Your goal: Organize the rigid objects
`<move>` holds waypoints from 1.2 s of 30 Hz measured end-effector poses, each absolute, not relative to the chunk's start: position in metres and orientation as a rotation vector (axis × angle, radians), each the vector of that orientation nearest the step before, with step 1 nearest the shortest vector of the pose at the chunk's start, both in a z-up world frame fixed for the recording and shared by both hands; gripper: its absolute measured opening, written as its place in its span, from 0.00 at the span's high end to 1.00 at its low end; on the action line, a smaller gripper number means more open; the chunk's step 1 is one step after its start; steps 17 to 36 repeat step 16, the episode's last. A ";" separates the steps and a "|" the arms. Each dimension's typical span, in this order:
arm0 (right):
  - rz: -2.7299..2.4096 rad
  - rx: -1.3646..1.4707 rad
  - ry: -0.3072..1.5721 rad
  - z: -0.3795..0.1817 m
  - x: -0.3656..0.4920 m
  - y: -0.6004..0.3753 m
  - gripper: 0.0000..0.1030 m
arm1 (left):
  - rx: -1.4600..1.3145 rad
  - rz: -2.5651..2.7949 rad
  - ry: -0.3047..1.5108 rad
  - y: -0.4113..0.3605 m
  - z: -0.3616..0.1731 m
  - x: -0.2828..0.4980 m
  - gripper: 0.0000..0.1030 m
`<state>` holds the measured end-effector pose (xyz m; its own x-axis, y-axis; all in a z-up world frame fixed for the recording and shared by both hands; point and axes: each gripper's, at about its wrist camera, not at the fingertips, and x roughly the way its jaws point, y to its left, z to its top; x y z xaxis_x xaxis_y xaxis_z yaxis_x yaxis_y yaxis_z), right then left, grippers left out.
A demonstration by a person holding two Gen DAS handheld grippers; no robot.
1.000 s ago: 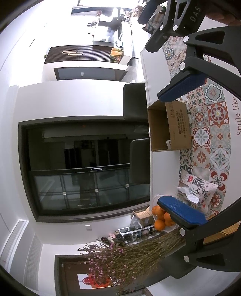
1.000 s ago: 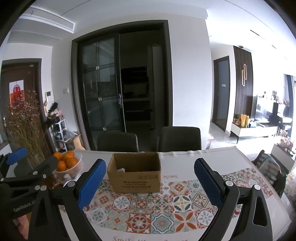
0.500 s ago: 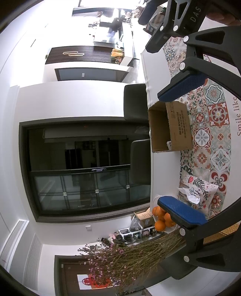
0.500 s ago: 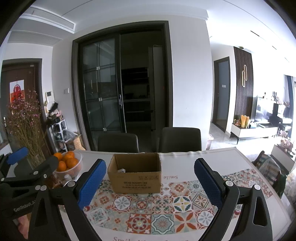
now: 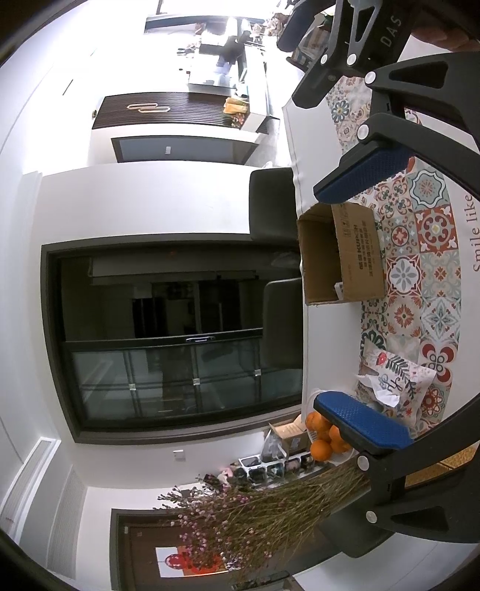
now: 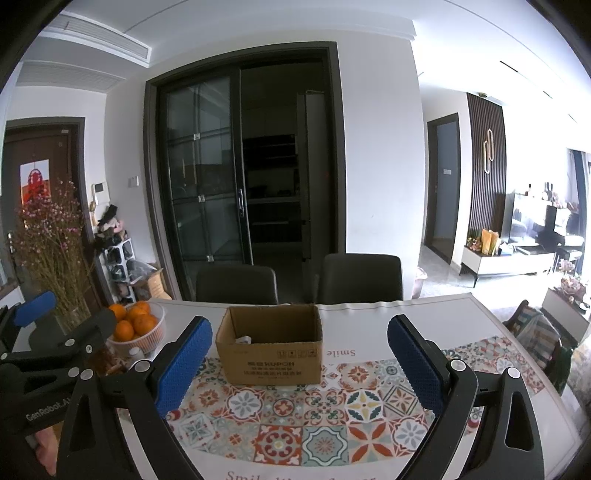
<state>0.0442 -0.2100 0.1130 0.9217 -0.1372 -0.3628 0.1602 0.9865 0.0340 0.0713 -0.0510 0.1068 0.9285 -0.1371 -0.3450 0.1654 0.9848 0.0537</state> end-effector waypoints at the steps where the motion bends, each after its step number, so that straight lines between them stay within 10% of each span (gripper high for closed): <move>1: -0.152 0.064 0.368 0.113 0.044 -0.210 0.06 | 0.083 -0.155 0.347 -0.051 0.106 0.070 0.00; 36: -0.147 0.066 0.370 0.113 0.041 -0.206 0.06 | 0.079 -0.166 0.352 -0.051 0.106 0.068 0.00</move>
